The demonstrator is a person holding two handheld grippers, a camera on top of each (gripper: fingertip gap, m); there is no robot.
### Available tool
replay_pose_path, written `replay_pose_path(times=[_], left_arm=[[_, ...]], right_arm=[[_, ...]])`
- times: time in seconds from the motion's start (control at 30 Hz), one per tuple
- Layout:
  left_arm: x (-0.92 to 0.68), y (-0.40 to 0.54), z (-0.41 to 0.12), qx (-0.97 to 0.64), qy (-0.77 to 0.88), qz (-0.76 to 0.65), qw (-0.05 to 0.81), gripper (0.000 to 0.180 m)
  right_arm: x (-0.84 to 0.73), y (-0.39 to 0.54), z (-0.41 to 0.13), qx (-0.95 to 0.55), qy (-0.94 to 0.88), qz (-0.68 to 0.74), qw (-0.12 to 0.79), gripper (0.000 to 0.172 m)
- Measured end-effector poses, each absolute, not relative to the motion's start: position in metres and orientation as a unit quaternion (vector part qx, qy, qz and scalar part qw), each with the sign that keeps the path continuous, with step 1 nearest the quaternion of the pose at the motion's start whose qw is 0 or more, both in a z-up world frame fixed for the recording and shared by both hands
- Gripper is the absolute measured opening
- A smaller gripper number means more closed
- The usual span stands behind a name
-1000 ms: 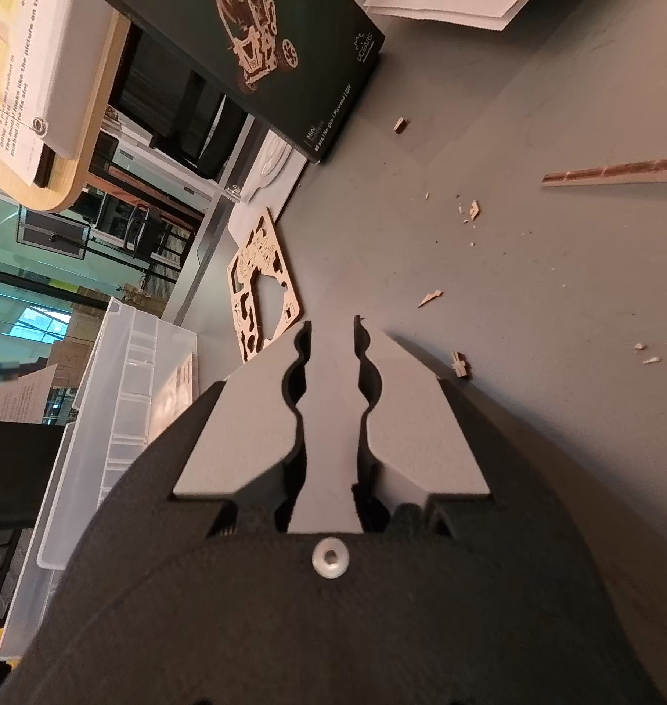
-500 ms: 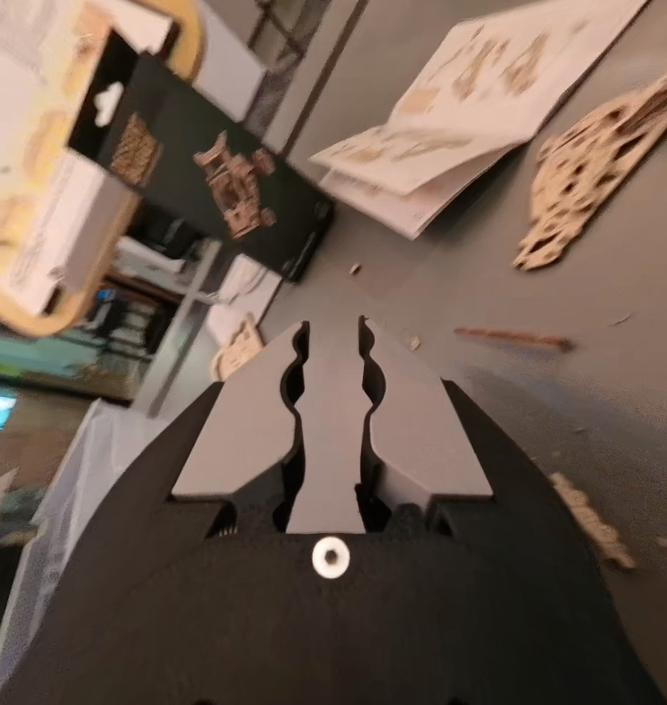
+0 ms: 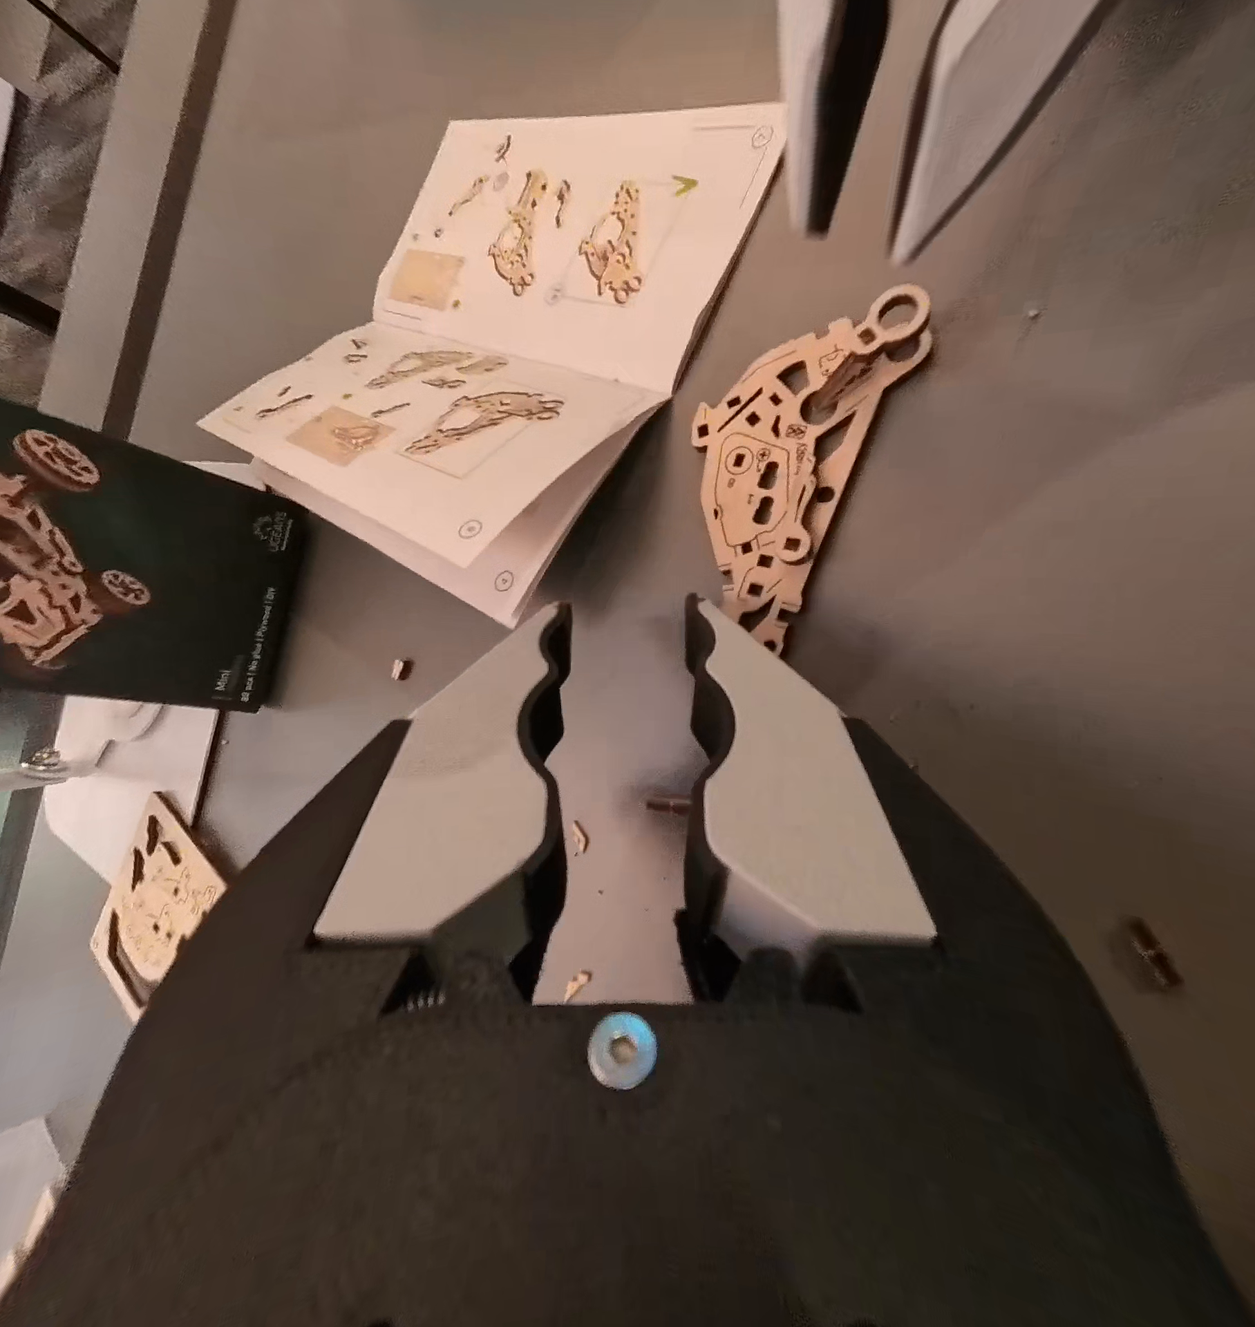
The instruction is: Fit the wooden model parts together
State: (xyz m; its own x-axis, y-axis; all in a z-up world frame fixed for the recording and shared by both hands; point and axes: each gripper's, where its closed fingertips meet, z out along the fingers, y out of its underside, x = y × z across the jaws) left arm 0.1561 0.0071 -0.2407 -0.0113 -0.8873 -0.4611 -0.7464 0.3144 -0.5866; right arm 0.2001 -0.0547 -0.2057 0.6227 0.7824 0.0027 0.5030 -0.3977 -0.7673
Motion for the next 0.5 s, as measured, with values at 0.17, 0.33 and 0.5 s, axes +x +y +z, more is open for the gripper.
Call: replay_pose_path(times=[0.17,0.33,0.5], left_arm=[[0.16,0.003,-0.245,-0.577,0.712,-0.102,0.387,0.03],[0.162,0.001,-0.238,-0.577,0.707,-0.129,0.388,0.031],[0.164,-0.006,-0.246,-0.575,0.718,-0.143,0.365,0.027]], right_arm=[[0.181,-0.044,-0.227,-0.82,-0.44,0.172,0.323,0.011],[0.174,-0.035,-0.244,-0.82,-0.475,0.149,0.282,0.007],[0.171,-0.036,-0.25,-0.821,-0.487,0.17,0.246,0.003]])
